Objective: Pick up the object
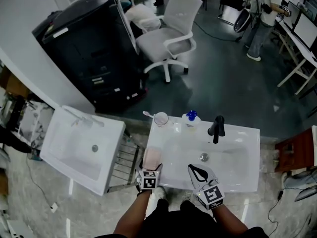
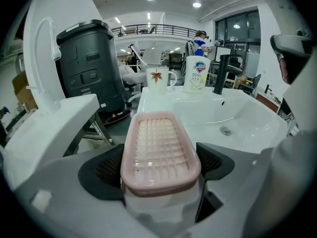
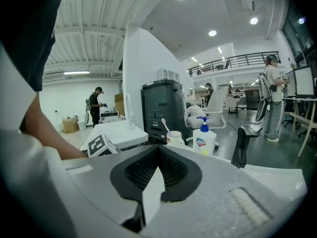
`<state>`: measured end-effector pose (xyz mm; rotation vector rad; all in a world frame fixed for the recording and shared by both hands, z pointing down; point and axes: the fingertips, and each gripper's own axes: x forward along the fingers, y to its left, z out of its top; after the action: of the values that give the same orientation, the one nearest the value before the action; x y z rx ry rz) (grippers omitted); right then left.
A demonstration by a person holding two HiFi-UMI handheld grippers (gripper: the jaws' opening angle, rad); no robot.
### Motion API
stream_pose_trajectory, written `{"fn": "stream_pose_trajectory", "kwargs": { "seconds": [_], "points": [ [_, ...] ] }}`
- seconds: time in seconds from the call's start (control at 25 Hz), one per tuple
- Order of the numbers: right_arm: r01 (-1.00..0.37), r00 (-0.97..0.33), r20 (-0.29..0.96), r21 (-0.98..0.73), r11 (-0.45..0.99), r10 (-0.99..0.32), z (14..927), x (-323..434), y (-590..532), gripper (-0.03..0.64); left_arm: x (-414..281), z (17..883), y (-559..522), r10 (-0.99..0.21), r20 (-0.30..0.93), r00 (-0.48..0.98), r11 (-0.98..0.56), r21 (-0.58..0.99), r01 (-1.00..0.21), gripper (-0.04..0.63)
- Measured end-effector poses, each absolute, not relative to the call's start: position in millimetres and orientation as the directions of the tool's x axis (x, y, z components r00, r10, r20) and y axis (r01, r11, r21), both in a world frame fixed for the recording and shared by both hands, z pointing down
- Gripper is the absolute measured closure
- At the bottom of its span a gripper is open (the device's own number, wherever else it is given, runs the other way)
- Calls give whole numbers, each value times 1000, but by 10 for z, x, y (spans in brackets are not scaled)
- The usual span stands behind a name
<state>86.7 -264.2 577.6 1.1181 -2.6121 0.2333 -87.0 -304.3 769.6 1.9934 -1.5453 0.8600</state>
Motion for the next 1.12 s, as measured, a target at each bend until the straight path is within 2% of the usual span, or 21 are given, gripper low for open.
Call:
{"fn": "stream_pose_trajectory", "kwargs": {
  "seconds": [0.52, 1.12],
  "points": [
    [-734, -652, 321, -39, 678, -687, 5807, 898, -2639, 614, -848, 7364, -3063, -753, 636, 168, -245, -34, -969, 126],
    [-752, -631, 254, 33, 658, -734, 5519, 975, -2826, 614, -764, 6116, -3265, -892, 402, 207, -226, -1, -974, 124]
  ]
}}
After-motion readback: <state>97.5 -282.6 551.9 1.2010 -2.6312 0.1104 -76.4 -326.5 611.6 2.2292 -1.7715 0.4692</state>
